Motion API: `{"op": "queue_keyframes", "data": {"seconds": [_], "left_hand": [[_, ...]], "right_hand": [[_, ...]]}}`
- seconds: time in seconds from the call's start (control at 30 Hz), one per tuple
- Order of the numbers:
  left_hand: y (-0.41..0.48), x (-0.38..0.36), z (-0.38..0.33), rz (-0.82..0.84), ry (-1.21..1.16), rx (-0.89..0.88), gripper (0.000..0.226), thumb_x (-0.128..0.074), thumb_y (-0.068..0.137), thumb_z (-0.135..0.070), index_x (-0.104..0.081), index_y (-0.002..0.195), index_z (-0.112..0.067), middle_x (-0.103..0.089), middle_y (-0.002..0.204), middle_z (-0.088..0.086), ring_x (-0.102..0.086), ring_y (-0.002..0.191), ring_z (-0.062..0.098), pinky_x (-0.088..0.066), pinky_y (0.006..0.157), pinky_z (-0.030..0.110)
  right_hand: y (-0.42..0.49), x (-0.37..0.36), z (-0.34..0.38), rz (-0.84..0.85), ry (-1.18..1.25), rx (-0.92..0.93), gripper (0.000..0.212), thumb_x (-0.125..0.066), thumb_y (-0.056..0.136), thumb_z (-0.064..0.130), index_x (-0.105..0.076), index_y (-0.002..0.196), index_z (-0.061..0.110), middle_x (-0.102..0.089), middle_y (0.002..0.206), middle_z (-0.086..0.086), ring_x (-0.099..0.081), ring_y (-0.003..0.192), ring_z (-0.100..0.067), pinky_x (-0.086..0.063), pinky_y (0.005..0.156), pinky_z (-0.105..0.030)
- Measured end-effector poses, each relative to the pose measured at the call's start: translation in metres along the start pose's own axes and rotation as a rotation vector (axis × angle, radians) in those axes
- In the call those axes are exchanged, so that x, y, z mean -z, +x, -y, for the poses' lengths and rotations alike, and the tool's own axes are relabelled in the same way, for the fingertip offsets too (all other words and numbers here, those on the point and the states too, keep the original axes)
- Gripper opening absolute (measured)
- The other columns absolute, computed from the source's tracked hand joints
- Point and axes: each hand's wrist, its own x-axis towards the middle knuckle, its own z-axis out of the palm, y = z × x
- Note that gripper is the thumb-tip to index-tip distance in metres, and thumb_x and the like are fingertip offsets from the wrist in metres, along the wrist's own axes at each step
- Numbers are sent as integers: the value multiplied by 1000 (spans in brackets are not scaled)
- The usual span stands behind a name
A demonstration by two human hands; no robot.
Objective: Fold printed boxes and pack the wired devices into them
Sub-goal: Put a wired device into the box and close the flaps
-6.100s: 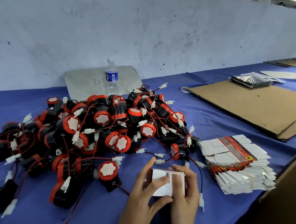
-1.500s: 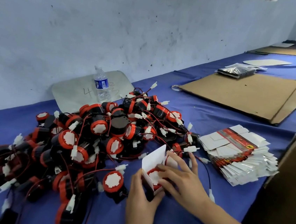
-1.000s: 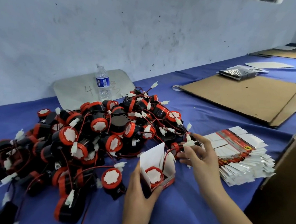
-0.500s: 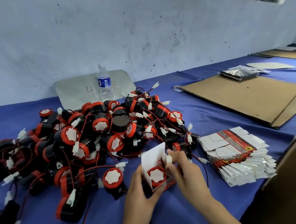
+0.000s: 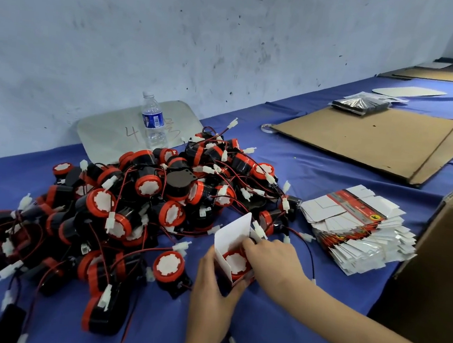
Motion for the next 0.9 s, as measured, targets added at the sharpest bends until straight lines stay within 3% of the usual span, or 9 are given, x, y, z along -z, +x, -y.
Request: {"op": "queue_keyframes", "data": {"seconds": [0.1,0.2,0.33,0.43,0.5,0.6,0.73,0.8,0.9], "left_hand": [[0,0,-2,1,10,4,79,-79,76,-35,-34,142,-31,-49,134,-19,-45,114,-13,-37,81,-1],[-2,0,-4,2,13,3,76,-77,77,-35,-36,141,-32,-50,133,-20,-47,115,-12,-38,80,0],[-4,1,-7,-10,48,-32,74,-76,80,-30,-35,142,-30,-50,132,-19,-40,111,-26,-35,80,-3],[-5,1,-11,-39,115,-67,93,-74,83,-31,-13,152,-30,-38,133,-29,-32,111,-30,-33,81,-5],[-7,1,-15,-47,148,-71,97,-67,87,-36,10,147,-37,-21,143,-31,-28,123,-17,-29,85,-4],[-8,-2,-15,-45,205,-68,89,-58,93,-32,18,140,-32,-17,157,-9,-37,135,10,-28,81,-2],[-9,-3,-18,-45,353,-140,72,-50,98,-18,6,144,-20,4,156,-6,-38,139,18,-43,84,16],[-10,-3,-17,-92,381,-175,60,-50,98,-16,-21,151,-10,-15,160,4,-42,134,10,-43,92,13],[-14,-4,-21,-145,418,-216,40,-52,95,-19,-55,133,-9,-47,140,7,-47,123,12,-33,97,10]], "right_hand": [[-2,2,1,5,29,-21,33,-49,89,-1,-50,119,12,-52,122,-6,-61,96,-32,-44,82,-40],[-1,7,2,18,22,-8,26,-47,89,-3,-60,108,9,-48,122,-8,-55,77,-30,-36,63,-32],[-4,7,3,26,29,-30,21,-46,89,-2,-58,105,7,-33,129,-8,-23,51,-18,-15,45,-30],[-6,0,4,24,53,-61,23,-46,90,-1,-55,109,8,-35,132,-7,-33,54,-22,-13,45,-30],[-6,-6,4,18,63,-49,27,-45,92,0,-55,115,10,-40,133,-6,-51,70,-28,-12,45,-31],[-5,-8,4,31,78,-34,26,-44,91,-2,-53,112,10,-49,129,-7,-58,89,-33,-12,46,-31],[-10,-4,8,-7,72,76,12,-38,97,15,-50,98,12,-59,107,-8,-54,69,-26,-15,48,-30],[-13,-6,9,-63,93,97,24,-31,100,29,-48,93,14,-58,102,-7,-37,53,-21,-12,48,-30],[-13,-12,9,-69,114,36,23,-37,99,24,-54,112,16,-61,107,-5,-54,71,-28,-12,46,-30]]}}
